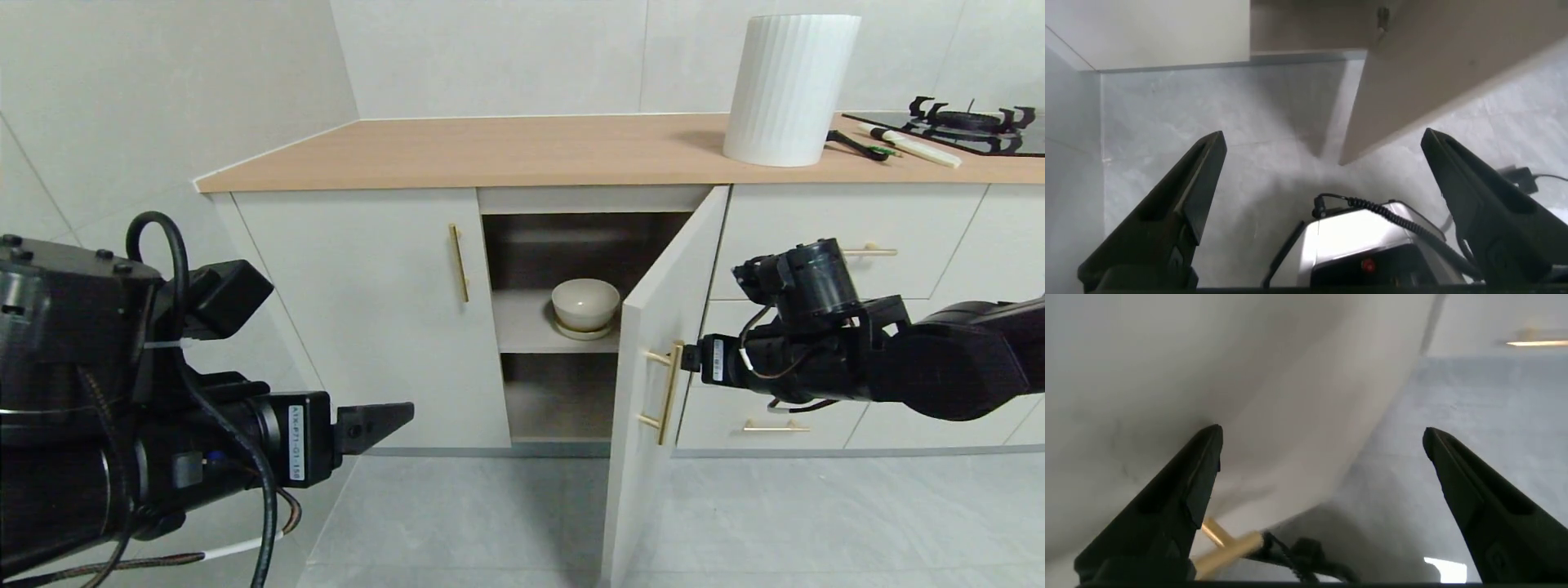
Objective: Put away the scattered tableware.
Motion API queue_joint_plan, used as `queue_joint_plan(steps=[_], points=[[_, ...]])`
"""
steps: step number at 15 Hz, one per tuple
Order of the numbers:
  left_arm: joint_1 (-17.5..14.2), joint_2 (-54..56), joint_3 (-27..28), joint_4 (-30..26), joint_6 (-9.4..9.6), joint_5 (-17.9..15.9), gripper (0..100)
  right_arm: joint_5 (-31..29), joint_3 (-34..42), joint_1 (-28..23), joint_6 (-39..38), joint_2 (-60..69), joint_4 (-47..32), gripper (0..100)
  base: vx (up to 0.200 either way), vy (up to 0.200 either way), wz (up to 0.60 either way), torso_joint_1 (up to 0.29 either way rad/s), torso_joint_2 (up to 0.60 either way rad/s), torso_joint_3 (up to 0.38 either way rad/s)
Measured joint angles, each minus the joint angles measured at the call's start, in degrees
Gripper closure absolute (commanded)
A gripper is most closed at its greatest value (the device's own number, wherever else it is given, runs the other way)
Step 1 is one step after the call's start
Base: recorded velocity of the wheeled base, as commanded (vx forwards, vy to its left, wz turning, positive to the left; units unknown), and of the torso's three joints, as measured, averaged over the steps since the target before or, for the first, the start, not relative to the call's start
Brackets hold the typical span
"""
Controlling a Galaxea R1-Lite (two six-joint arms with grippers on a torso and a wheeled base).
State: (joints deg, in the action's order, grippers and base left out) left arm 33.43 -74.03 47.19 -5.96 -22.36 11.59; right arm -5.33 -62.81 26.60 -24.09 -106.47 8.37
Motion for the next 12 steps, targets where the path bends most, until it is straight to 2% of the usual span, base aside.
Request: queue_joint_plan(steps=[4,7,10,12], points=[[0.0,0.7,-0.3,0.0,0.46,0.0,0,0.7,-6.2,1.0,0.1,-4.8,0.0,0,0.000,0.000,0.00,0.000,0.00,0.000],[0.0,1.1,-0.5,0.1,1.65,0.6,0,1.7,-10.3,1.1,-0.2,-7.9,0.1,0,0.000,0.000,0.00,0.000,0.00,0.000],[0.0,1.1,-0.8,0.1,1.67,1.0,0,1.8,-12.4,1.2,-0.7,-10.7,3.2,0,0.000,0.000,0.00,0.000,0.00,0.000],[-0.1,0.9,-0.9,0.1,1.72,1.0,0,1.6,-12.5,1.2,-0.9,-12.3,5.3,0,0.200,0.000,0.00,0.000,0.00,-0.010]])
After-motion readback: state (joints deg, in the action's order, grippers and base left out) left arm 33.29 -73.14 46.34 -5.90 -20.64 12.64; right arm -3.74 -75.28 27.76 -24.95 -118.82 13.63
